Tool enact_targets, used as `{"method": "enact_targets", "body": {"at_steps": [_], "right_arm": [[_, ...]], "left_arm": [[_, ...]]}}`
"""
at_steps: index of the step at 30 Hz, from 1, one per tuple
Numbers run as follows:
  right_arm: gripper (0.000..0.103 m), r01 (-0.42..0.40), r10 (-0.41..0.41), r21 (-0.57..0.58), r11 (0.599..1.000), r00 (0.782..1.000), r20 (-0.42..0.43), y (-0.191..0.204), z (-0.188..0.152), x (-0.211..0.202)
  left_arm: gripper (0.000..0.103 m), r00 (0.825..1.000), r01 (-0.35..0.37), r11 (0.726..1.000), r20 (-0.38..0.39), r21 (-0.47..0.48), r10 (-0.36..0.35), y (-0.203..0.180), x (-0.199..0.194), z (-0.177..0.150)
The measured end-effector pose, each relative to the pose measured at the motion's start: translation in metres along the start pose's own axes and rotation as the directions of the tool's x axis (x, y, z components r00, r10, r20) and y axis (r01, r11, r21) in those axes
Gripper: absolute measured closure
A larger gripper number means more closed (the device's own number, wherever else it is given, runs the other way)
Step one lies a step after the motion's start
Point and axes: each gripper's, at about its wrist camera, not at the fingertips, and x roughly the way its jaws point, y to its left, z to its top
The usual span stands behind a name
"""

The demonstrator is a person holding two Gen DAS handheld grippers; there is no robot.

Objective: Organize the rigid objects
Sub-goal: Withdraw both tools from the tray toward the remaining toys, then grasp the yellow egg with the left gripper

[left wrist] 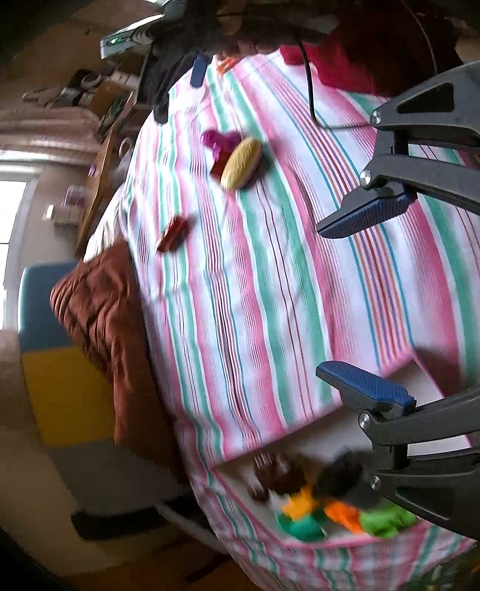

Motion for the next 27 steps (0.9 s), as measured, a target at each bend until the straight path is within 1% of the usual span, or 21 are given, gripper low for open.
{"method": "enact_targets", "body": {"at_steps": [3,6,8,11,13,16,19,23,27], "right_arm": [[0.013,-0.006,0.006,0.04,0.999,1.0,0.002,-0.008,0.002,-0.001],[0.012,-0.013,0.013,0.075,0.997,1.0,0.001,-0.015,0.004,-0.001],[0.011,-0.025,0.026,0.097,0.995,1.0,-0.006,-0.018,0.004,0.0],[0.011,-0.033,0.035,0.108,0.994,0.999,-0.017,-0.02,0.004,0.002],[0.011,-0.038,0.04,0.11,0.993,0.999,-0.02,-0.02,0.004,0.003],[0.011,-0.046,0.049,0.112,0.993,0.998,-0.027,-0.021,0.004,0.004],[0.011,-0.053,0.057,0.112,0.992,0.998,-0.032,-0.021,0.004,0.004],[0.011,-0.058,0.063,0.123,0.991,0.997,-0.037,-0.023,0.004,0.006],[0.011,-0.063,0.07,0.131,0.989,0.996,-0.049,-0.023,0.004,0.009]], "left_arm": [[0.033,0.999,0.036,0.999,-0.027,0.033,-0.036,-0.02,0.015,0.013],[0.033,0.995,0.093,0.994,-0.049,0.053,-0.091,-0.039,0.029,0.026],[0.033,0.989,0.133,0.99,-0.071,0.051,-0.129,-0.05,0.039,0.034],[0.033,0.974,0.2,0.98,-0.114,0.009,-0.198,-0.062,0.058,0.048],[0.033,0.97,0.21,0.978,-0.122,0.002,-0.208,-0.071,0.066,0.056],[0.033,0.967,0.23,0.973,-0.118,0.02,-0.226,-0.089,0.077,0.067],[0.033,0.96,0.25,0.968,-0.135,0.023,-0.245,-0.106,0.09,0.077],[0.033,0.965,0.222,0.974,-0.155,0.048,-0.212,-0.124,0.112,0.085],[0.033,0.962,0.215,0.976,-0.179,0.021,-0.208,-0.131,0.132,0.09]]}}
